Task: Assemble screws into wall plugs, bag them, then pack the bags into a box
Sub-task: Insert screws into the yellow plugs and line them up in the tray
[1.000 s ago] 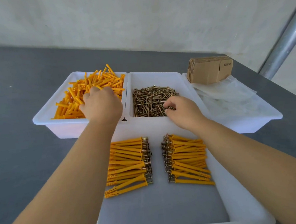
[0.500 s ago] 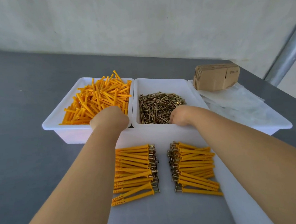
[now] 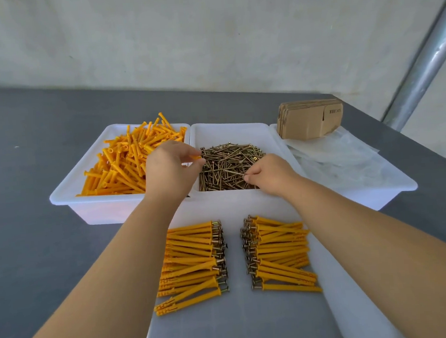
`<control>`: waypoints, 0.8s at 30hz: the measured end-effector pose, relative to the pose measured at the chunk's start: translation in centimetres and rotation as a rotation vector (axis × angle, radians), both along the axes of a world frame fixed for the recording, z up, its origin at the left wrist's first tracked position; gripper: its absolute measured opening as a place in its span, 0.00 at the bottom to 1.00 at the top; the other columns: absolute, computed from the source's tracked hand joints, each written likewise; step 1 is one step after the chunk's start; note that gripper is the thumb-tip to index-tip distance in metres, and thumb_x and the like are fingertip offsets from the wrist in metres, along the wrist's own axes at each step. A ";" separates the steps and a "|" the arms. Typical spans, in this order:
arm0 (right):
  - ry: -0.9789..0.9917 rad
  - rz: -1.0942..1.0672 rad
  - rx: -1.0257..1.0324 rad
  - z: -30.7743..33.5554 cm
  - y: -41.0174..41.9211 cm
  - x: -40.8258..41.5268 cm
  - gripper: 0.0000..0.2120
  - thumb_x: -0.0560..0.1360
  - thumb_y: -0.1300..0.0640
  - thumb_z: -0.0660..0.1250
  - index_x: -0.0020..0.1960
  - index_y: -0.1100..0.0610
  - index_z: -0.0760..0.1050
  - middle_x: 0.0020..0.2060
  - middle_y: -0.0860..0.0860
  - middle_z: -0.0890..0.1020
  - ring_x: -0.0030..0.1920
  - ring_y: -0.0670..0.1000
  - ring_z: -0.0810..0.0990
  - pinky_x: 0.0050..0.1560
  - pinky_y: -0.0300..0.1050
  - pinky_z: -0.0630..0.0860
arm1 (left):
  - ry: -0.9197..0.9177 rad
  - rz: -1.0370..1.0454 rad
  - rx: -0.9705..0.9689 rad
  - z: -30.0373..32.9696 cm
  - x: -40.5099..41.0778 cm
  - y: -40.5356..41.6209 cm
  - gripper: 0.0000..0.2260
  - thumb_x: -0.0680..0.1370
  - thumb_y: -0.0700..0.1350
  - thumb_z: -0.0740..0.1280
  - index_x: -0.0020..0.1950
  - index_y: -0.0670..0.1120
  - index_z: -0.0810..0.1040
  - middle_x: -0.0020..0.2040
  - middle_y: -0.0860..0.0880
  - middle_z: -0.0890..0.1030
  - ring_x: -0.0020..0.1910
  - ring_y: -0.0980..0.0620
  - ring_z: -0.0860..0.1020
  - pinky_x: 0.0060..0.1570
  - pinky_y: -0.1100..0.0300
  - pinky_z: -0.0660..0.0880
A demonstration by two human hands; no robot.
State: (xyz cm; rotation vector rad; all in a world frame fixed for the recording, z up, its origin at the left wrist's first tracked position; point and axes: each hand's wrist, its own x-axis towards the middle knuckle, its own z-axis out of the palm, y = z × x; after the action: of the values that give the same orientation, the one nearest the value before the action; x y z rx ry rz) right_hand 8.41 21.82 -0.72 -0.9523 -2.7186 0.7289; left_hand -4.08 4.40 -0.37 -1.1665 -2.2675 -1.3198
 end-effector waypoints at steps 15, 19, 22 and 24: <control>0.611 -0.146 -0.456 0.4 -1.9 2.4 0.10 0.83 0.60 0.56 0.49 0.48 0.72 0.41 0.43 0.86 0.46 0.43 0.83 0.42 0.40 0.72 | 0.133 -0.186 0.083 1.2 4.3 0.9 0.07 0.75 0.43 0.74 0.51 0.41 0.85 0.46 0.45 0.82 0.40 0.49 0.80 0.43 0.49 0.78; 0.852 -0.021 -0.609 1.3 -2.8 3.7 0.10 0.79 0.64 0.65 0.45 0.51 0.79 0.39 0.43 0.84 0.43 0.44 0.83 0.40 0.40 0.76 | 0.048 -0.279 0.029 1.3 5.1 0.8 0.06 0.76 0.44 0.73 0.42 0.42 0.83 0.33 0.48 0.79 0.33 0.52 0.76 0.35 0.54 0.74; 0.922 0.017 -0.581 1.6 -3.3 4.0 0.13 0.78 0.67 0.65 0.57 0.53 0.74 0.35 0.48 0.83 0.41 0.48 0.84 0.42 0.44 0.79 | -0.176 -0.412 -0.056 0.9 6.2 1.0 0.08 0.75 0.44 0.74 0.39 0.42 0.81 0.31 0.46 0.78 0.30 0.55 0.72 0.32 0.56 0.72; 0.894 0.026 -0.496 1.6 -3.6 4.0 0.25 0.77 0.67 0.67 0.69 0.50 0.66 0.36 0.49 0.84 0.41 0.49 0.84 0.48 0.48 0.81 | -0.250 -0.437 -0.107 0.6 6.5 1.2 0.09 0.76 0.44 0.73 0.38 0.41 0.82 0.31 0.45 0.78 0.30 0.54 0.72 0.32 0.55 0.74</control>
State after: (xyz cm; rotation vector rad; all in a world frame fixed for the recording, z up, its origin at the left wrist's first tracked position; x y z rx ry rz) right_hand 12.37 18.25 0.83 -0.4657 -1.7951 1.4450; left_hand 2.37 5.57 0.24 -1.6945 -2.3635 -1.5900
